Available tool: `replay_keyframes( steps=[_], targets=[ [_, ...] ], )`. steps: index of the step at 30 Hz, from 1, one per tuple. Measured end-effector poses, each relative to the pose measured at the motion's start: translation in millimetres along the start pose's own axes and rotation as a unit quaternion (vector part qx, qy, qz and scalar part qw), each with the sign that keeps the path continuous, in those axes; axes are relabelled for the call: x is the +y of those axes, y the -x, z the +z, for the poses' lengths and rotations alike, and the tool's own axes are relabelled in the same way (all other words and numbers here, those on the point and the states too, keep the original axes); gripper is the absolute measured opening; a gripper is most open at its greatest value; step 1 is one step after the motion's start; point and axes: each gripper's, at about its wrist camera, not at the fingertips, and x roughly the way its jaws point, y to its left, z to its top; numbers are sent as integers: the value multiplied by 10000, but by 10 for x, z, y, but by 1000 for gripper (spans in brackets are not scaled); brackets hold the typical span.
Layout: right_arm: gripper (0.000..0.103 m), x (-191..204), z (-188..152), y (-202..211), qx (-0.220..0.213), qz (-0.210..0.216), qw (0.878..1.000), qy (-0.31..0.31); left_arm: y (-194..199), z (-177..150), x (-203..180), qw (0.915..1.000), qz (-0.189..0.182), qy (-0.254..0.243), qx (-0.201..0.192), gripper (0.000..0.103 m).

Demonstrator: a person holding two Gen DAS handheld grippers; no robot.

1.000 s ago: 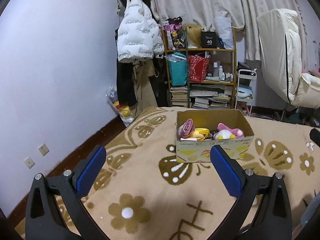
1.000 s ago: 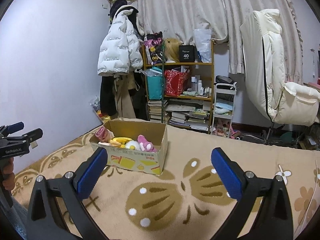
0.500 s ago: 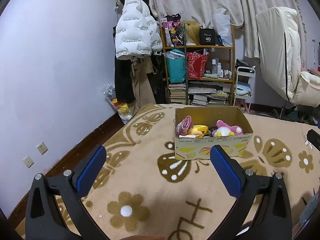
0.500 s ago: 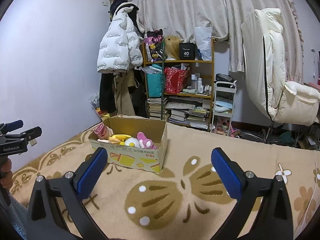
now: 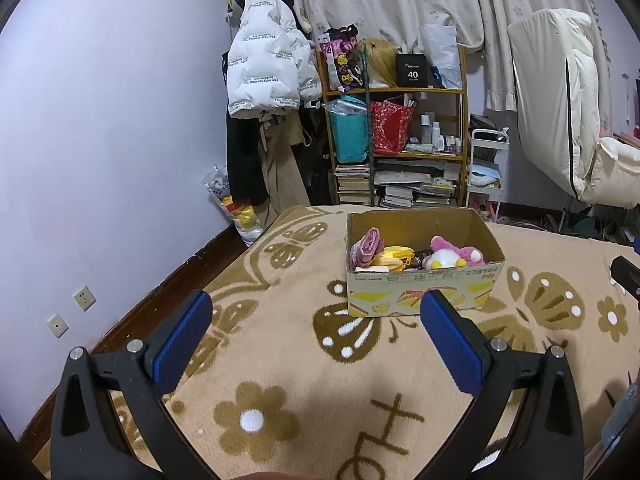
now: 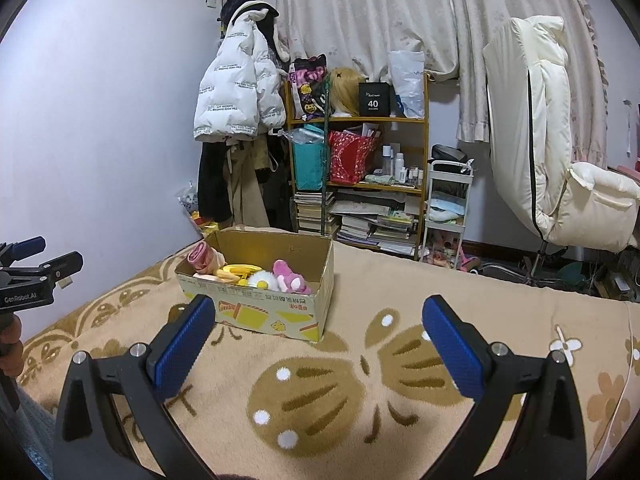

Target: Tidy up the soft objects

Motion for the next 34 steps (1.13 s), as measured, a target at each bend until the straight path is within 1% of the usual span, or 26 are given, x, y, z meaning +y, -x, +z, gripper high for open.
replay_keyframes(
  steps=[9,26,34],
  targets=[
    [103,-35,-82,-15,33,21,10000,20,-10,-13,-20,10000,-22,-22,15,102],
    [103,-36,-62,-15,34,16,10000,16,-21,-62,-34,9999,-111,-18,59,102],
    [103,-47,-33,-11,41,32,10000,34,-20,-71,-39,9999,-97,-20,60,102]
  ],
)
